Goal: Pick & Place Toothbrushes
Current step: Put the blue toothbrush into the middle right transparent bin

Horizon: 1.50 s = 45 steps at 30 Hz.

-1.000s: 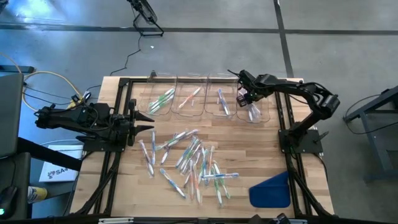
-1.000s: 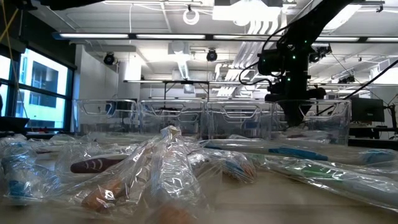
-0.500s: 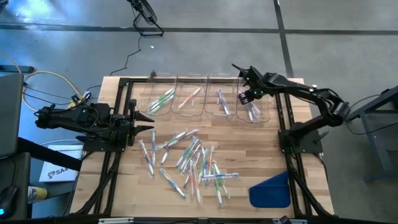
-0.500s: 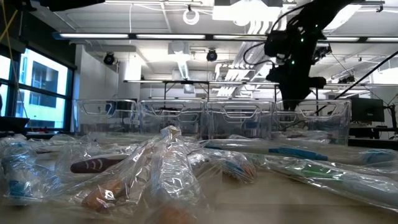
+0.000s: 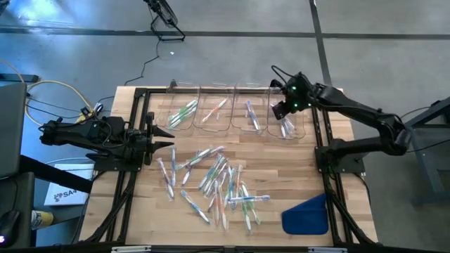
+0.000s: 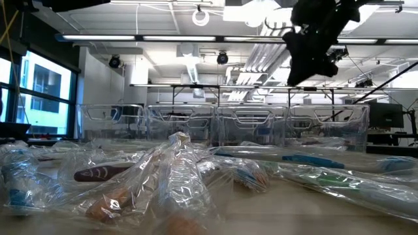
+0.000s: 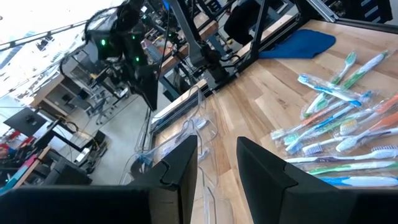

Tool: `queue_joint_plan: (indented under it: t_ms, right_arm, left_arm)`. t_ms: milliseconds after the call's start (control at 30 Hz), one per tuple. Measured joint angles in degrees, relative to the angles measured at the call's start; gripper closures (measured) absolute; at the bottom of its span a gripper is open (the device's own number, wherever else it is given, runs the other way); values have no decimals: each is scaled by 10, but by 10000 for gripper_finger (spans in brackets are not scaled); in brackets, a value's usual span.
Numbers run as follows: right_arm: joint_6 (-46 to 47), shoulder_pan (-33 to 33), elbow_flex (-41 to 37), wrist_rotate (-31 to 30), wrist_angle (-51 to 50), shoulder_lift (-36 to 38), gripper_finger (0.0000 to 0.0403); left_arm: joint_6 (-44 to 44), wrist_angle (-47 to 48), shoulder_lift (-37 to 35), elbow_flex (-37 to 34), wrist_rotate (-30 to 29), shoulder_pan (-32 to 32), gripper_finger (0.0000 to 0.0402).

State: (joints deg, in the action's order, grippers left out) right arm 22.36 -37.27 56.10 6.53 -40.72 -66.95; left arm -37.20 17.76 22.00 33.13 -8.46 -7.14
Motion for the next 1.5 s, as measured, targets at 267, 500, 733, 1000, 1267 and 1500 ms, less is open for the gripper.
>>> queue_joint_plan:
  t_ms: [267,500,733,1000,1267,1500]
  right_arm:
    - [-1,48,0,59,46,54,389]
    - [-16,121,0,58,50,61,399]
    - [-17,206,0,56,50,61,399]
    - [-44,296,0,56,49,53,399]
    - [-57,346,0,53,51,4,399]
    - [-55,380,0,60,55,-65,361]
  left_arm:
    - [0,0,0,0,-1,0,294]
    - [1,0,0,0,-2,0,294]
    - [2,0,0,0,-2,0,294]
    - [2,-1,0,0,-2,0,294]
    - [2,-1,0,0,-2,0,294]
    - [2,0,0,0,-2,0,294]
